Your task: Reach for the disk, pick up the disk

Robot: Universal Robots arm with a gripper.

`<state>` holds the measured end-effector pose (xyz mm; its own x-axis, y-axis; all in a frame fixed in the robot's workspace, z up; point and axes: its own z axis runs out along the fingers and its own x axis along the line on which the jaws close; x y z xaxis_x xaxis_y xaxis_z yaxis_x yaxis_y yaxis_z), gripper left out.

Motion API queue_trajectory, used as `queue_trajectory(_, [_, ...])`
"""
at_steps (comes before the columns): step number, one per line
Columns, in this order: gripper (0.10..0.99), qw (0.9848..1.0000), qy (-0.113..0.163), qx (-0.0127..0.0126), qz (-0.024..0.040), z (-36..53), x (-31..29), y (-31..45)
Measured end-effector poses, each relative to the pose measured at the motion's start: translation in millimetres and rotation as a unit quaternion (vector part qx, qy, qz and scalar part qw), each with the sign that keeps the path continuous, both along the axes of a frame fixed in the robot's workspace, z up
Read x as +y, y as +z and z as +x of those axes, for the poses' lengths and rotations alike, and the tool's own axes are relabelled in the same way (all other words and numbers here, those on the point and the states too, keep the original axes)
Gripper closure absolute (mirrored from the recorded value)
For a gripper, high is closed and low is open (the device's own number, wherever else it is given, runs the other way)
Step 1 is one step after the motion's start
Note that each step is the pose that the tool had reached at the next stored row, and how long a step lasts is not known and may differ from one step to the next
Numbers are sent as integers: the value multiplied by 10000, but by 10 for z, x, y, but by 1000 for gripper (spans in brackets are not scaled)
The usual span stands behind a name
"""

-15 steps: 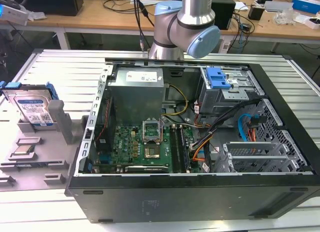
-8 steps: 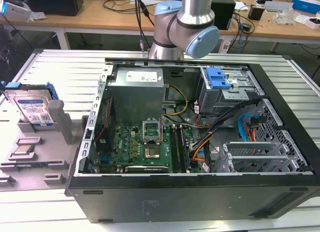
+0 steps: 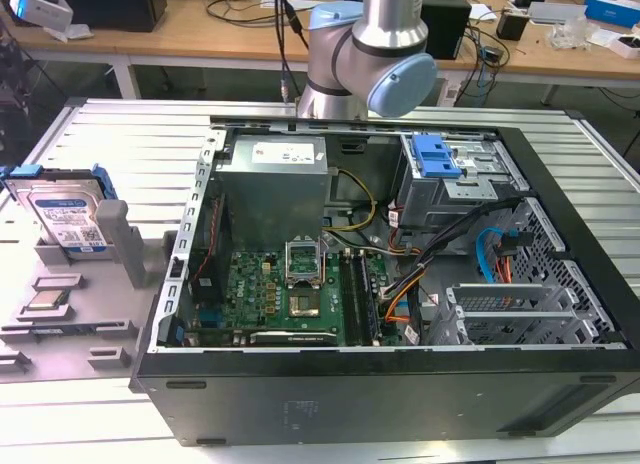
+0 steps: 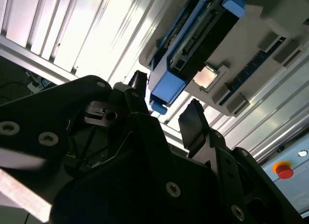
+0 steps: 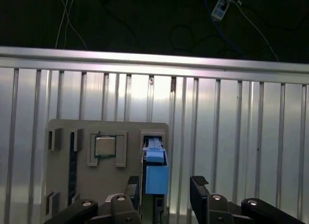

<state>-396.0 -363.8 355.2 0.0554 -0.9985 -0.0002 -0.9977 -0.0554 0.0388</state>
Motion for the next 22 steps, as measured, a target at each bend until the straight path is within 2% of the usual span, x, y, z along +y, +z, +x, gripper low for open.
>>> queue_trajectory(2, [541,10000,1,-1,0,1,1,-12])
queue_trajectory(7, [541,10000,0,0,0,0,0,-111])
queue_trajectory(9, [541,10000,7,0,-1,0,-22,-165])
queue_trajectory(13, [541,10000,14,0,0,0,-66,-221])
queue_trajectory(15, [541,10000,21,0,-3,1,-86,-275])
queue_trajectory(22, [541,10000,24,1,-13,39,-87,-449])
